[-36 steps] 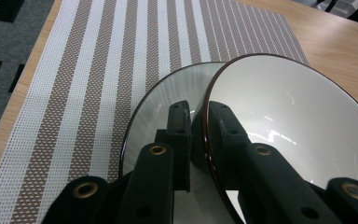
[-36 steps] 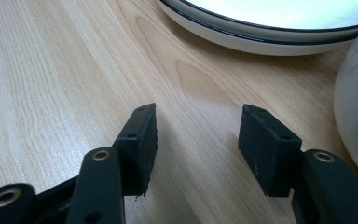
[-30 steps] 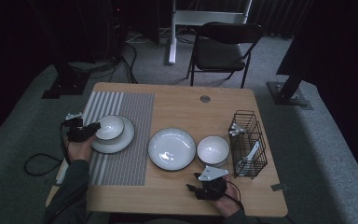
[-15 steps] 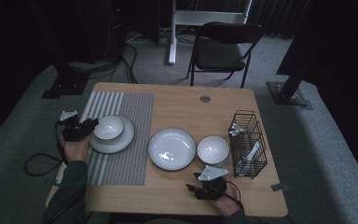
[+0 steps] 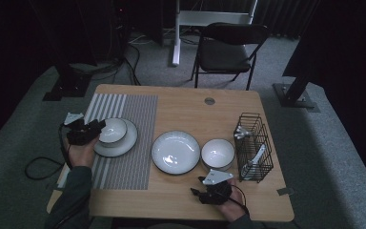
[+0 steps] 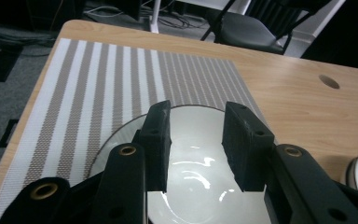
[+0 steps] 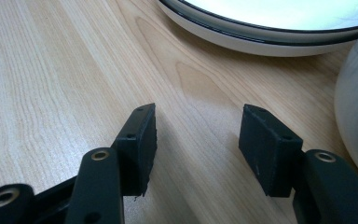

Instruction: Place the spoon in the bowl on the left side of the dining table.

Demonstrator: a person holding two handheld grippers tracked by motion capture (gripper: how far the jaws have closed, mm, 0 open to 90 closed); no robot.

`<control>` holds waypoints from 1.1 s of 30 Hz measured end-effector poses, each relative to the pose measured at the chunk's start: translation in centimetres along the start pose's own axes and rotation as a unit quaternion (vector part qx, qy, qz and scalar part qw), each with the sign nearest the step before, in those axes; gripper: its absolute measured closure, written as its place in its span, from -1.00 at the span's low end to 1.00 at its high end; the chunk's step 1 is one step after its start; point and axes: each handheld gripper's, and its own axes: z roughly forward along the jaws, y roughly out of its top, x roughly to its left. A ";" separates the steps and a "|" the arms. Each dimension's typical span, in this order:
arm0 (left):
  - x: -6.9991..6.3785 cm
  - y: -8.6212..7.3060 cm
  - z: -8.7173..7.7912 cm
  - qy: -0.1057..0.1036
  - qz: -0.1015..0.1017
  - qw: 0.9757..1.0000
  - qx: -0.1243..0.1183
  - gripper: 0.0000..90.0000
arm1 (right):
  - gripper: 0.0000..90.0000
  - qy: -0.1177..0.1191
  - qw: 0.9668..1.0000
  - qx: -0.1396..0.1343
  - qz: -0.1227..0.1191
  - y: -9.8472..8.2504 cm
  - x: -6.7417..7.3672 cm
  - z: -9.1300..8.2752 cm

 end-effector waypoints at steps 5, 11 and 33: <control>-0.9 -0.2 -0.5 -0.012 0.010 1.000 -0.007 0.38 | 0.02 0.000 1.000 0.000 0.000 0.0 0.0 0.0; -2.2 -0.9 -1.2 -0.026 0.028 0.999 -0.011 0.36 | 0.02 0.000 1.000 0.000 0.001 0.0 0.0 0.0; -6.9 -4.5 -1.5 -0.102 0.076 0.992 0.011 0.31 | 0.12 -0.018 1.000 -0.008 -0.016 1.1 0.8 -1.1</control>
